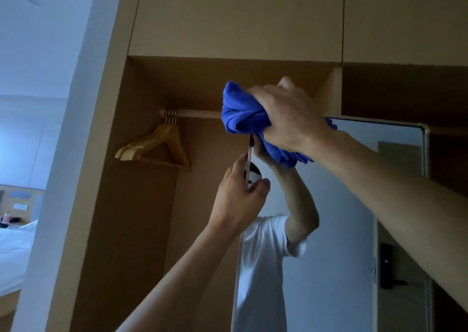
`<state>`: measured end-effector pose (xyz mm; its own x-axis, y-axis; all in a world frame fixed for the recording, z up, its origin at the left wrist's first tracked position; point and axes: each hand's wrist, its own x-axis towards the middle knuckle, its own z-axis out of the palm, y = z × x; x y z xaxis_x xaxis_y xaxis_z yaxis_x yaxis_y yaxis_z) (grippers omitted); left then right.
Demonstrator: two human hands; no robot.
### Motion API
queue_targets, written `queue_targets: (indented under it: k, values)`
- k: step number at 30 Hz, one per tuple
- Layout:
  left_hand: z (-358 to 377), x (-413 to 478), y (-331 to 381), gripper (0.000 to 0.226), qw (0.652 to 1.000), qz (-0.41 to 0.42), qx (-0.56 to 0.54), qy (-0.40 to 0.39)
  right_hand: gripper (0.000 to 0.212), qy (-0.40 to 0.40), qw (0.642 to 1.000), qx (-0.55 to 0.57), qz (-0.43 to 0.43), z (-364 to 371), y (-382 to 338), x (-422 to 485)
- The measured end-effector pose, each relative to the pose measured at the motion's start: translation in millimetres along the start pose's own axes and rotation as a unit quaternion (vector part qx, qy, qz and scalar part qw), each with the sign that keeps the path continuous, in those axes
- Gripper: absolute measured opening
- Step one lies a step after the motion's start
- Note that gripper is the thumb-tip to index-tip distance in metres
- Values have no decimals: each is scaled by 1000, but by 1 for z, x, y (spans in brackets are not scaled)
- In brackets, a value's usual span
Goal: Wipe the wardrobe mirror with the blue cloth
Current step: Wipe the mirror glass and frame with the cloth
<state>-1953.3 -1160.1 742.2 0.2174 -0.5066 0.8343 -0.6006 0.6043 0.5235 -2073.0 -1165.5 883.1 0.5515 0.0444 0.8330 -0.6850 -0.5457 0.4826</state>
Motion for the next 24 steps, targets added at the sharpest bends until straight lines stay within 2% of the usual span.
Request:
queue_targets:
  k: [5,8,14,16,20,24]
  values:
    - [-1,-19,0,49,999,-37,-20,-7,53,-15,996,-65,-53,6,-15,-20]
    - [0,-30,-7,25,998,-63,-32,-1,51,-25,996,-56,-65,9,-31,-42]
    - [9,-57,-21,3,997,-59,-43,16,40,-39,992,-76,-93,28,-55,-81]
    - [10,-61,-23,5,997,-62,-45,15,37,-39,991,-88,-97,32,-58,-86]
    - [11,-68,-24,25,996,-82,-23,8,44,-35,991,-102,-76,23,-54,-74]
    - [11,-80,-24,27,997,-79,-6,0,42,-15,994,-102,-37,8,-46,-46]
